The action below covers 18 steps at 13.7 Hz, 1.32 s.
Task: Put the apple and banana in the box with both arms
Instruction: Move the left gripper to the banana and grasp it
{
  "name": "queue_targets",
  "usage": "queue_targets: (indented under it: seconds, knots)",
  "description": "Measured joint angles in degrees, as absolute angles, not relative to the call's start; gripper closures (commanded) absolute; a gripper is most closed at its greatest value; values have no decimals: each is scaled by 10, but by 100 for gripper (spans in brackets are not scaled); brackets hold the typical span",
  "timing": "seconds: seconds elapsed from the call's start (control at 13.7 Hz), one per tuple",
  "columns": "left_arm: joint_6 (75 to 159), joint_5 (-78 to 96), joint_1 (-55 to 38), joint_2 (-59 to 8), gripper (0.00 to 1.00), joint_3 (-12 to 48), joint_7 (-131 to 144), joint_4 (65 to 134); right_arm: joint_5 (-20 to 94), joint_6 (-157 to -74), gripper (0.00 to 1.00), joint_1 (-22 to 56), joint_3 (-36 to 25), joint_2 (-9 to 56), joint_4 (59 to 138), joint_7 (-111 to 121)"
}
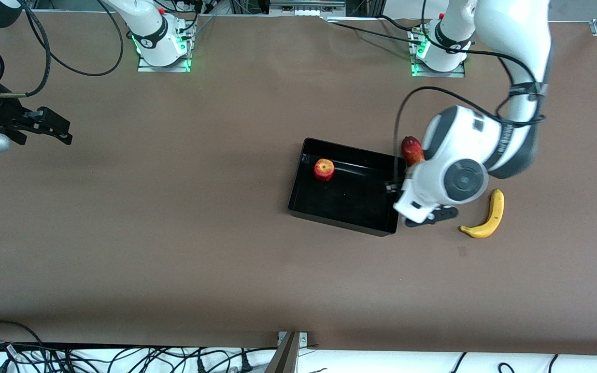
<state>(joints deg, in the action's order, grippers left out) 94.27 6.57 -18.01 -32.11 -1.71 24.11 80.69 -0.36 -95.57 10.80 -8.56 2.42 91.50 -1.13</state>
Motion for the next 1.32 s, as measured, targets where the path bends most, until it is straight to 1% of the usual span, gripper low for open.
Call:
queue_targets:
  seconds: [0.22, 0.37, 0.51, 0.8, 1.02, 1.32]
  knots:
    - [941, -11, -123, -332, 0, -20, 93, 811, -4, -956, 0, 108, -85, 24, 915, -11]
    - [954, -47, -101, -346, 0, -20, 25, 821, -4, -956, 0, 108, -85, 24, 915, -11]
    - [1004, -65, -78, -358, 0, -21, -45, 854, -4, -956, 0, 108, -85, 24, 915, -11]
    - [1137, -87, -32, -370, 0, -21, -148, 946, -4, -956, 0, 108, -85, 24, 915, -11]
    - [1172, -170, -27, -371, 0, -20, -158, 962, -4, -956, 0, 108, -85, 24, 915, -11]
    - [1220, -192, -18, -378, 0, -21, -200, 966, -4, -956, 0, 108, -85, 24, 915, -11]
